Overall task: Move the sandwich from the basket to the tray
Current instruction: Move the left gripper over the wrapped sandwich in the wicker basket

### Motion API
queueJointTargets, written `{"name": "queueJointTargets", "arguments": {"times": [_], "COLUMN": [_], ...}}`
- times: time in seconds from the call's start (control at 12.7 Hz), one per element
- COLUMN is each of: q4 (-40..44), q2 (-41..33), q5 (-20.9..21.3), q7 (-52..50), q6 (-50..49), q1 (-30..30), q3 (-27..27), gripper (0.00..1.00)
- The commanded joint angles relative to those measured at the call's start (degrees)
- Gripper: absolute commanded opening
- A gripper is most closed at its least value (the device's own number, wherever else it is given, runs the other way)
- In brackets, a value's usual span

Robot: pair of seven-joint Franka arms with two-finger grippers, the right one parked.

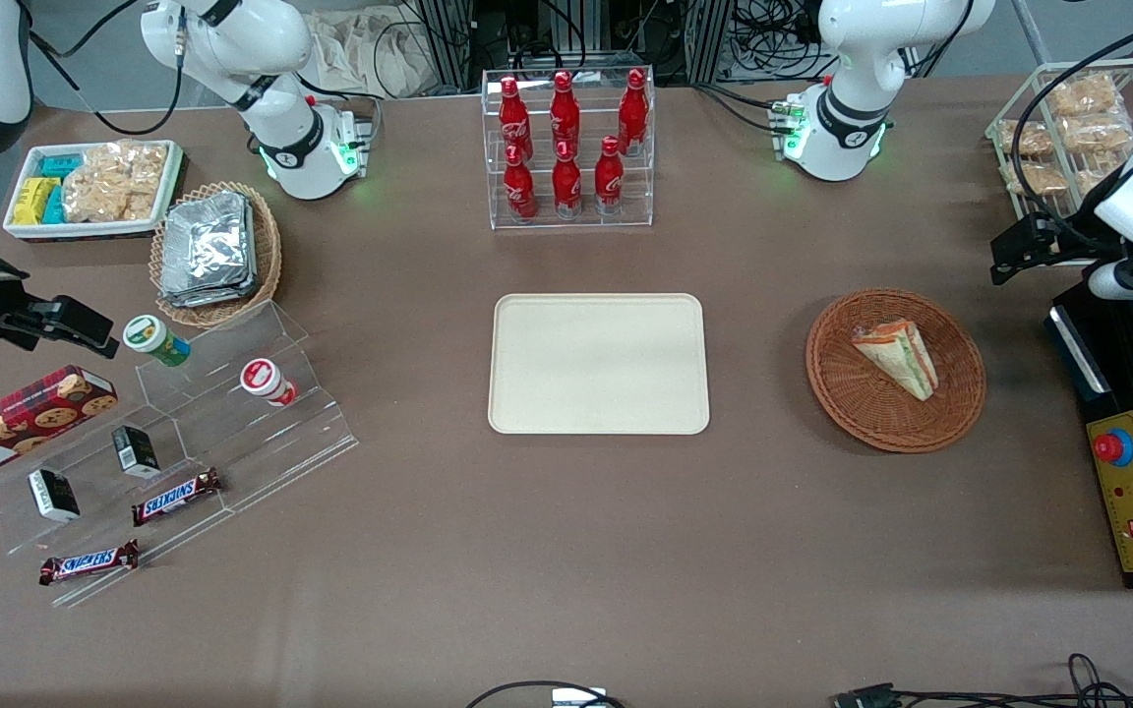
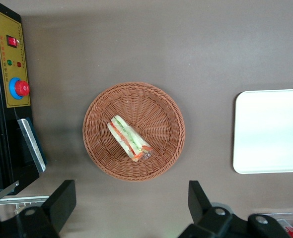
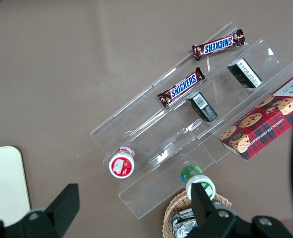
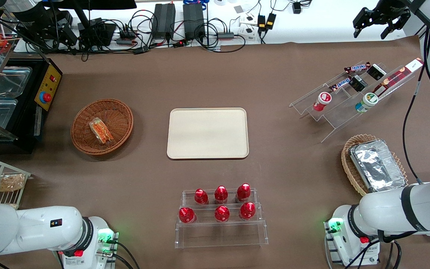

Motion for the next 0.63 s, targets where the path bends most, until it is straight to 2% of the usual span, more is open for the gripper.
{"name": "queueJointTargets", "arguments": {"times": [0.0,0.31,0.55], "q4": [1.2,0.4,-5.8], "q2": [0.4,0.9,0.5], "q5": [-0.7,-0.6,-0.1], "q7": [0.2,-0.4,-1.8], "q6": [-1.7,-1.4,2.6], "q1": [-0.5,-0.3,0.0], "q3": [-0.4,-0.3,-0.1], "gripper": [1.0,1.0,1.0]}}
